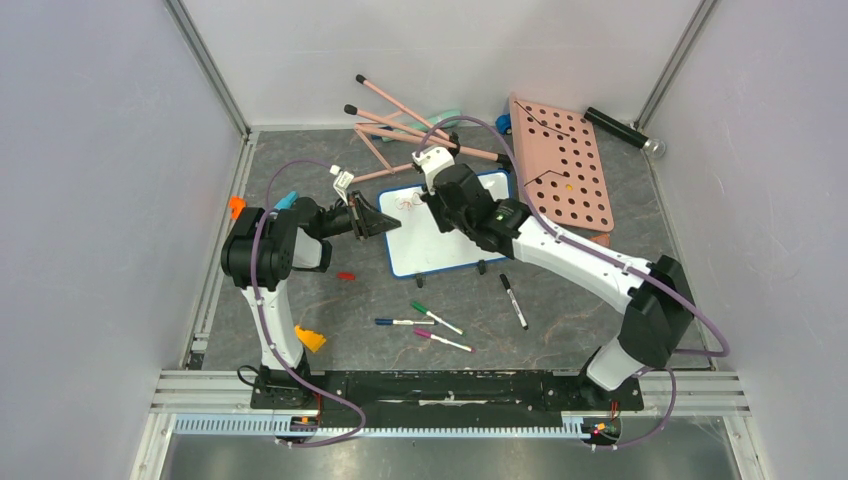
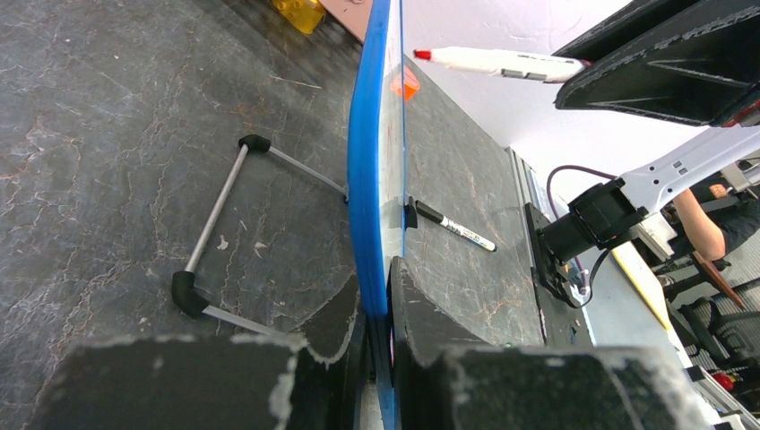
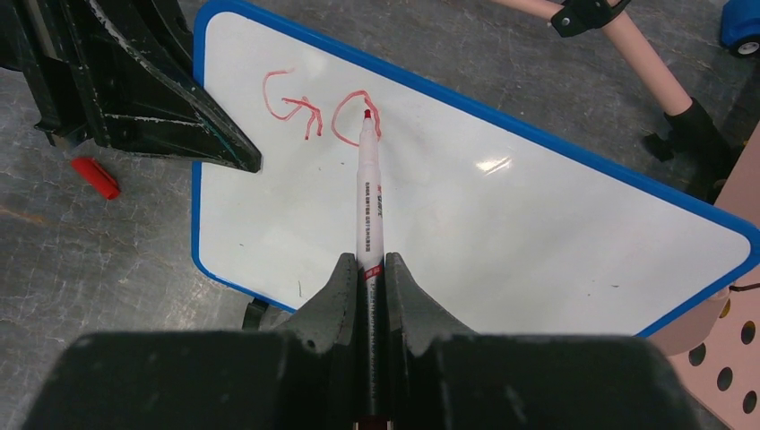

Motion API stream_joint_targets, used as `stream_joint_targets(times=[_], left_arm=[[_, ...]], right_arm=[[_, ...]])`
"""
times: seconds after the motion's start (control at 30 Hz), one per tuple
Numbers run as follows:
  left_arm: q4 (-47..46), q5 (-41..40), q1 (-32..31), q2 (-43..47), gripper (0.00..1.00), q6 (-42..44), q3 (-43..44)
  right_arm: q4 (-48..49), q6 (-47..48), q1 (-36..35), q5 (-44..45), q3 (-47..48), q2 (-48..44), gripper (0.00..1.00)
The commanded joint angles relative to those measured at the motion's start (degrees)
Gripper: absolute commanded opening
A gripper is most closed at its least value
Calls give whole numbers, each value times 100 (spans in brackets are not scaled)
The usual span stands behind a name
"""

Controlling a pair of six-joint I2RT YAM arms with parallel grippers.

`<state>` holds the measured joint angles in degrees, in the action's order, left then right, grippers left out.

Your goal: Write a sentence on the whiteboard

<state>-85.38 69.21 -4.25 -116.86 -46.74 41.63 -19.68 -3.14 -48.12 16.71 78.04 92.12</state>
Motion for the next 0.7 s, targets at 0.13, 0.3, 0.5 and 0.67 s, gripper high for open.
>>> stream_joint_targets(times=[0.13, 0.3, 0.5, 0.67], left_arm=[[-385, -113, 64, -98, 2, 566, 68], [-383, -97, 51, -92, 2, 570, 69], [-382, -100, 54, -101, 2, 563, 75], [-382, -96, 56, -92, 2, 569, 71]], right_arm=[[209, 10, 46, 247, -242, -499, 0], [81, -32, 111, 356, -253, -457, 0], [44, -53, 187, 422, -238, -402, 0], [52, -41, 224, 433, -160, -321, 0]])
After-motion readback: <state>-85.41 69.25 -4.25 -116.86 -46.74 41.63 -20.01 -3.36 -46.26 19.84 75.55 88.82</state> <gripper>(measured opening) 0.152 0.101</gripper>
